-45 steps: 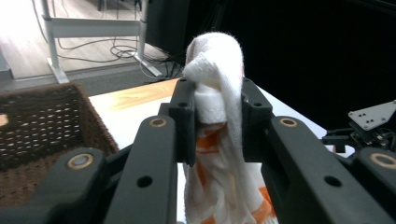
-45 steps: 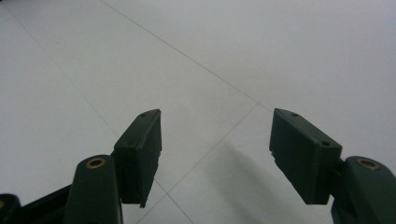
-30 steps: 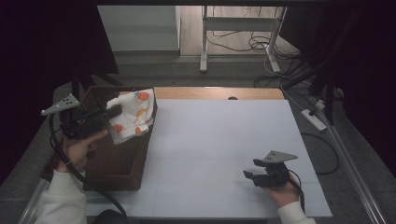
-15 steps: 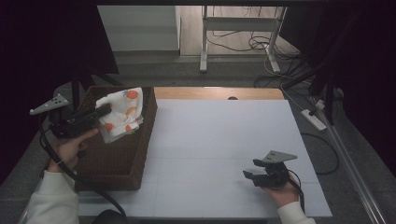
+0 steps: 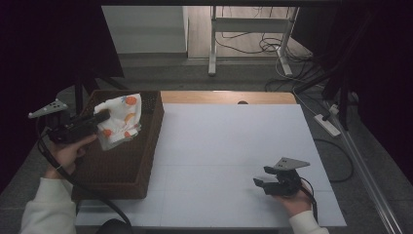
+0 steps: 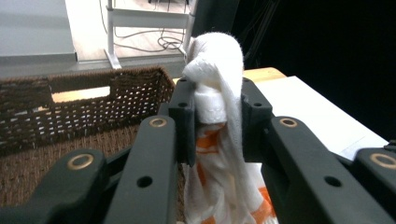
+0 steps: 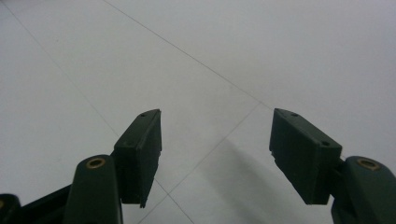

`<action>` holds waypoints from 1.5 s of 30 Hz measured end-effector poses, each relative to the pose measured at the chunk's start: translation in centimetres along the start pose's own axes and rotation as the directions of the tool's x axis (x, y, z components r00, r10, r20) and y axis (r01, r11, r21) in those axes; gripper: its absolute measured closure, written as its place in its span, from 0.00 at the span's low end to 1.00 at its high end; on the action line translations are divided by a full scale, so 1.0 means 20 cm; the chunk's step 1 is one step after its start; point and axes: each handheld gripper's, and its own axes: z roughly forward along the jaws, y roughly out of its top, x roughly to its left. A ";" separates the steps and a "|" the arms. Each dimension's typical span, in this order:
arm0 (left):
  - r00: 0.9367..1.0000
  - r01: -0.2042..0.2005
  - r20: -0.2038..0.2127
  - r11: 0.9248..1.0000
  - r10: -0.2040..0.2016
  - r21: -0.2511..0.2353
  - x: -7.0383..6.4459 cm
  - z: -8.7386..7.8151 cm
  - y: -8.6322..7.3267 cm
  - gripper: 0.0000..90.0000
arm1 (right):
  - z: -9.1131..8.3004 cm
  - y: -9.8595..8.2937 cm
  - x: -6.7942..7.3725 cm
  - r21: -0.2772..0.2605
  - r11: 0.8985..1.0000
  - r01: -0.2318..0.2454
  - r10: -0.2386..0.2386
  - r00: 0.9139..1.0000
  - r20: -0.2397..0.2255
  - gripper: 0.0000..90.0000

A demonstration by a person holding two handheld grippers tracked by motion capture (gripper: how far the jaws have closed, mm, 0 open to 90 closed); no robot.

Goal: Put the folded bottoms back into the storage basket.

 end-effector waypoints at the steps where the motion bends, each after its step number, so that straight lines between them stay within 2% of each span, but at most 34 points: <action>1: 1.000 0.003 0.001 1.000 -0.003 0.006 0.01 0.00 0.00 0.80 | 0.00 0.00 0.00 -0.001 1.000 0.000 0.000 1.000 0.001 0.38; 9: 0.999 0.036 0.007 0.999 -0.037 0.040 0.05 0.01 -0.05 0.80 | 0.00 0.00 0.00 -0.002 1.000 0.000 0.000 1.000 0.001 0.38; 17: 0.998 0.060 0.015 0.994 -0.061 0.095 0.10 0.07 -0.11 0.80 | 0.00 0.00 0.00 0.002 1.000 0.002 -0.002 1.000 -0.002 0.38; 24: 0.997 0.071 0.019 0.986 -0.075 0.151 0.12 0.11 -0.15 0.80 | 0.00 0.00 0.00 0.005 1.000 0.004 -0.004 1.000 -0.002 0.38; 32: 0.996 0.084 0.027 0.979 -0.091 0.184 0.13 0.14 -0.18 0.80 | 0.00 0.00 0.00 0.002 1.000 0.003 -0.003 1.000 -0.001 0.38; 37: 0.995 0.082 0.037 0.978 -0.091 0.192 0.13 0.14 -0.19 0.80 | 0.00 0.00 0.00 0.003 1.000 0.003 -0.003 1.000 -0.002 0.38; 41: 0.995 0.086 0.036 0.970 -0.097 0.225 0.14 0.16 -0.20 0.80 | 0.00 0.00 0.00 0.005 1.000 0.004 -0.004 1.000 -0.002 0.38; 45: 0.995 0.089 0.022 0.959 -0.099 0.269 0.17 0.21 -0.22 0.80 | 0.01 0.00 0.00 0.006 1.000 0.005 -0.005 1.000 -0.003 0.38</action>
